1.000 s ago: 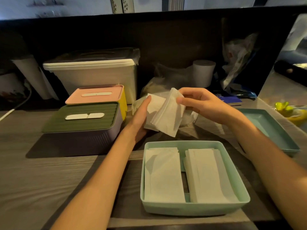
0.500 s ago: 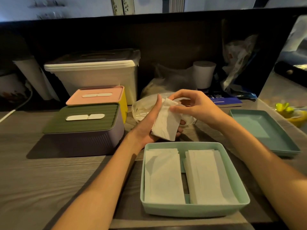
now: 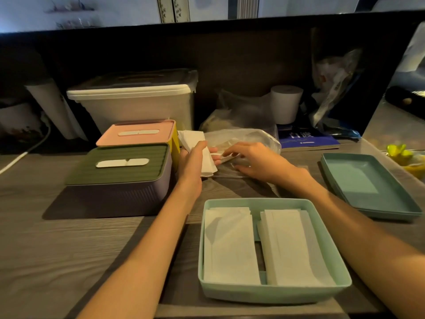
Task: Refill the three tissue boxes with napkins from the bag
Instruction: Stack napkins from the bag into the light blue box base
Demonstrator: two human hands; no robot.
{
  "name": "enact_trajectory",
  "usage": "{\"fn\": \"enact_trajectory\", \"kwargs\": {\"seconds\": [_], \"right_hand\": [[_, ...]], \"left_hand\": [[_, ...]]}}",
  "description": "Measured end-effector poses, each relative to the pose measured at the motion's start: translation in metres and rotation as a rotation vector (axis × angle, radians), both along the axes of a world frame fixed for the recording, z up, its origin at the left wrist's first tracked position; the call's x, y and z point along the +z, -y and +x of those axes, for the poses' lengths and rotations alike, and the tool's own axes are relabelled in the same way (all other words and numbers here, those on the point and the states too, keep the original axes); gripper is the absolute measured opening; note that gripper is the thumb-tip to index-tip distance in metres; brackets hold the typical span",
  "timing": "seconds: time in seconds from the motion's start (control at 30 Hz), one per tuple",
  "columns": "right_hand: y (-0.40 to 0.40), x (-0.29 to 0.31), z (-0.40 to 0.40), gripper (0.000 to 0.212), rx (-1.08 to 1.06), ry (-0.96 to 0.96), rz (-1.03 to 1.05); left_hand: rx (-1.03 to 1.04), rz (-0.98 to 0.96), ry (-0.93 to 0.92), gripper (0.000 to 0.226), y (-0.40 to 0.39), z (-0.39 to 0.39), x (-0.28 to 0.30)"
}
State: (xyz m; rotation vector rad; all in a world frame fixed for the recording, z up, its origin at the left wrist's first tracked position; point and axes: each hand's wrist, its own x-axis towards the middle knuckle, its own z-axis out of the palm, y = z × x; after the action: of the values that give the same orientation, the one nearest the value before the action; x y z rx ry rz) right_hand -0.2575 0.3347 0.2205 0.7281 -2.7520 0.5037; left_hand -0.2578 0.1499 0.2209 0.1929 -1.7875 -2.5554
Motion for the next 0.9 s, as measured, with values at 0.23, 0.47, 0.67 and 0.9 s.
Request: {"fn": "enact_trajectory", "kwargs": {"seconds": [0.23,0.47,0.67,0.9], "right_hand": [[0.017,0.004,-0.013,0.055,-0.04,-0.069,0.187],[0.025,0.004,-0.025,0.035,0.002,-0.178,0.245],[0.015,0.005,-0.016,0.021,-0.057,-0.29,0.011],[-0.008,0.005,0.009,0.018,-0.105,-0.418,-0.087]], "left_hand": [[0.157,0.007,-0.021,0.018,0.0,-0.006,-0.005],[0.193,0.029,-0.019,0.008,0.0,-0.005,-0.005],[0.197,0.024,-0.018,0.011,0.0,-0.006,-0.004],[0.161,0.006,-0.002,0.015,-0.001,-0.006,-0.006]]}}
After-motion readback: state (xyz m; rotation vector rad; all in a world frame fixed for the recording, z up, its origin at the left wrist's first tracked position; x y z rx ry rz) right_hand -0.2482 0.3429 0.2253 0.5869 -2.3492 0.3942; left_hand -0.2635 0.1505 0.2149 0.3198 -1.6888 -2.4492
